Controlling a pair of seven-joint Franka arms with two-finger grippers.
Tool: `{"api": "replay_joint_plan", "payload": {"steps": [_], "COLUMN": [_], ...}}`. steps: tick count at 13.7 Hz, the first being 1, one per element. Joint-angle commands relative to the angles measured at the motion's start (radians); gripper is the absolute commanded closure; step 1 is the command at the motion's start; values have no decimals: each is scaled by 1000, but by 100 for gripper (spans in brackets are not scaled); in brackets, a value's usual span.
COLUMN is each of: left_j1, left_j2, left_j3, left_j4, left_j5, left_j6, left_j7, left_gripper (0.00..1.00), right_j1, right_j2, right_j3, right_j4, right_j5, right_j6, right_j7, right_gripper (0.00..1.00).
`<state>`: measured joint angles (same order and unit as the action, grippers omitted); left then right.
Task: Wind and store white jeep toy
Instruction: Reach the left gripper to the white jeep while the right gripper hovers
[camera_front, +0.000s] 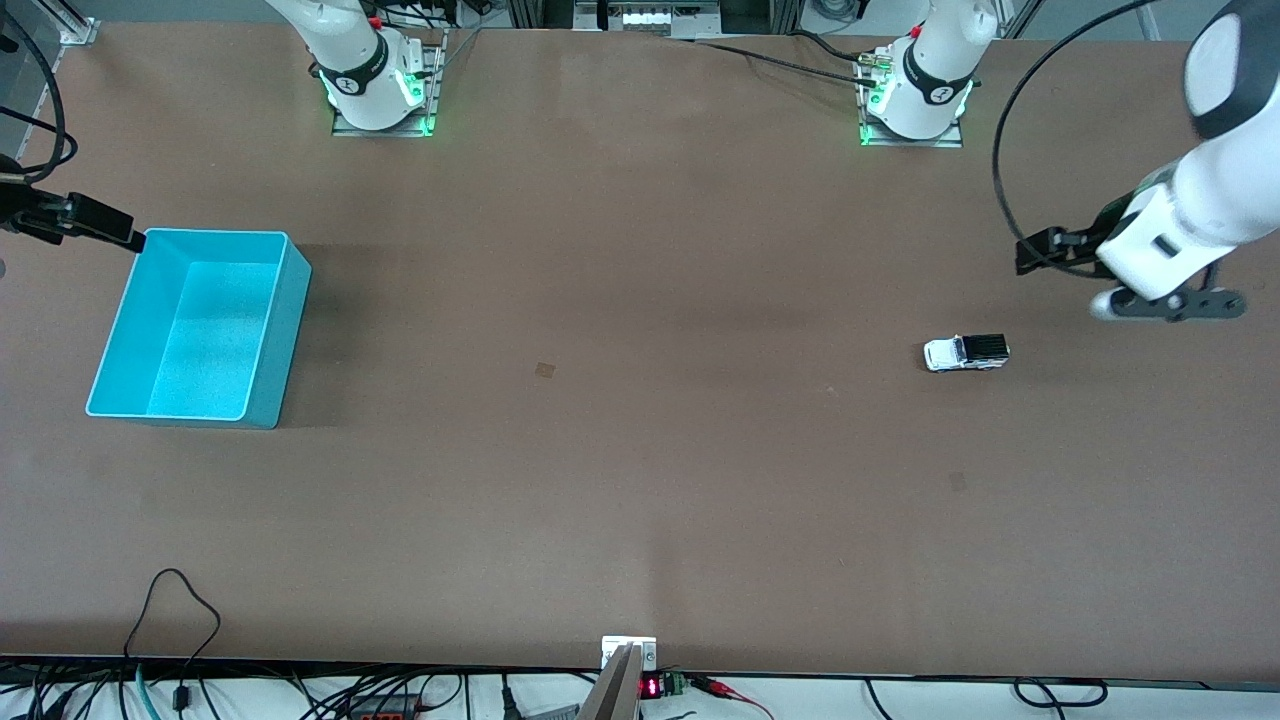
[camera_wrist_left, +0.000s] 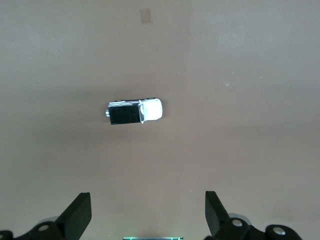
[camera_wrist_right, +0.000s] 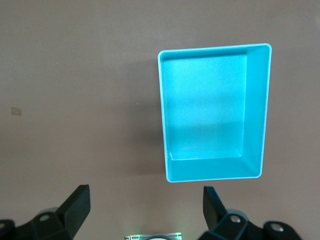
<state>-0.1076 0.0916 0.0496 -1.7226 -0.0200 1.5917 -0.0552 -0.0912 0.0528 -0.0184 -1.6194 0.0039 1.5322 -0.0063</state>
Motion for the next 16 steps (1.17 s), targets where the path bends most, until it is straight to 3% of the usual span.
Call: {"api": "replay_joint_plan", "payload": {"steps": [1,5,8,13,16], "left_j1": [-6,43,84,100,106], "left_j2": [86,207,269,292,292], "left_j3": [10,10,10,9,-19], "left_j4": [46,32,9,-121,-150], "left_j5": [-8,-3,-5,15,112], "left_j6": [-15,76,143,286,350], "left_j7": [24,159,366,633,822], "left_gripper": [0,0,0,0,0], "right_j1": [4,-2,-2,-1,4], "right_j2": [45,74,79,52,24], "right_j3": [11,11,11,11,11], "right_j4": [7,6,0,-78,-125], "right_j5": [-5,-5,-5,2,4], "right_j6": [-17,-26,-70,-106,-96], "right_j7": [-11,-17,-14,-4,5], "right_gripper": [0,0,0,0,0]}}
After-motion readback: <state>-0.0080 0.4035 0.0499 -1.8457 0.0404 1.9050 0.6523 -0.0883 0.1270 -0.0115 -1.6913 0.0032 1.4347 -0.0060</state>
